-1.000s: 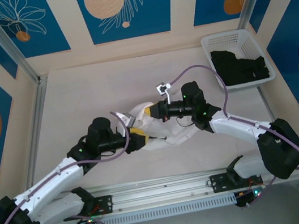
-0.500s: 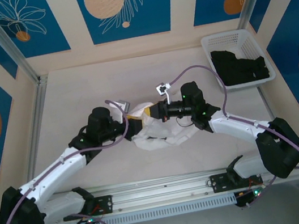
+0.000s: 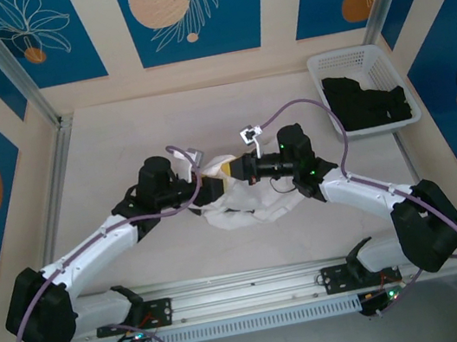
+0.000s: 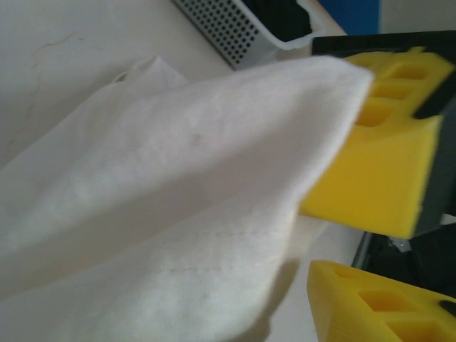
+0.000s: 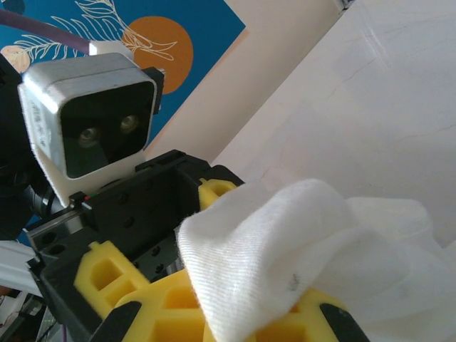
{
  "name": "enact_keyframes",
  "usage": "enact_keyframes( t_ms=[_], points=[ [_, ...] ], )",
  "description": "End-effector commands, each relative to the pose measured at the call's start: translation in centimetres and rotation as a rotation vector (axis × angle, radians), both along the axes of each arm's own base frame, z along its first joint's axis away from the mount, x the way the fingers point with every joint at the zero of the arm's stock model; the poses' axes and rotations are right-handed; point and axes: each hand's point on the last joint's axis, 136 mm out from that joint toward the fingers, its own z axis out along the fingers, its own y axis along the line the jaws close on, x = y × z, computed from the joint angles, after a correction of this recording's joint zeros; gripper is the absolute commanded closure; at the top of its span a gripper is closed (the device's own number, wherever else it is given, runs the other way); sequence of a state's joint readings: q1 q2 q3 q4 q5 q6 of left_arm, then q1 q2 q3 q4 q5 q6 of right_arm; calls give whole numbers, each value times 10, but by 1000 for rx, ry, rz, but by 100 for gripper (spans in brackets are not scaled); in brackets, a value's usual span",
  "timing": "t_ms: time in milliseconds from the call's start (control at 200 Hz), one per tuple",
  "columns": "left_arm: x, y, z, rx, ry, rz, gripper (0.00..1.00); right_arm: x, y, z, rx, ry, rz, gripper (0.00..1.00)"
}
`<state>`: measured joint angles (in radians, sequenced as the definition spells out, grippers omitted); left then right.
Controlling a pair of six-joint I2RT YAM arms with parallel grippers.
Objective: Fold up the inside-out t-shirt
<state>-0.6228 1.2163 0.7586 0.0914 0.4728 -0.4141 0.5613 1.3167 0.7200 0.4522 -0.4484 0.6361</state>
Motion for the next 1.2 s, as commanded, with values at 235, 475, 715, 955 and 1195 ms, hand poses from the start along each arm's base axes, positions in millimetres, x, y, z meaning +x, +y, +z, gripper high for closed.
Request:
enact_keyframes(
  t_ms=[235,475,715,955,1195],
  points=[
    [-11,-4,21,-58,-56,-79,67,3,-3,9,10,-20,-12,100],
    [-13,3,22,-38,-77,-55,89,6,-5,10,0,-22,-28,100],
    [-5,21,34,-12,-132,66,100,11,-4,1,-86,-11,-89,91],
    [17,60,36,52,-133,360,100,13,-9,-8,-220,-66,-209,72],
    [14,44,43,-28,-82,339,100,-14,6,2,-169,-253,-175,55]
  ],
)
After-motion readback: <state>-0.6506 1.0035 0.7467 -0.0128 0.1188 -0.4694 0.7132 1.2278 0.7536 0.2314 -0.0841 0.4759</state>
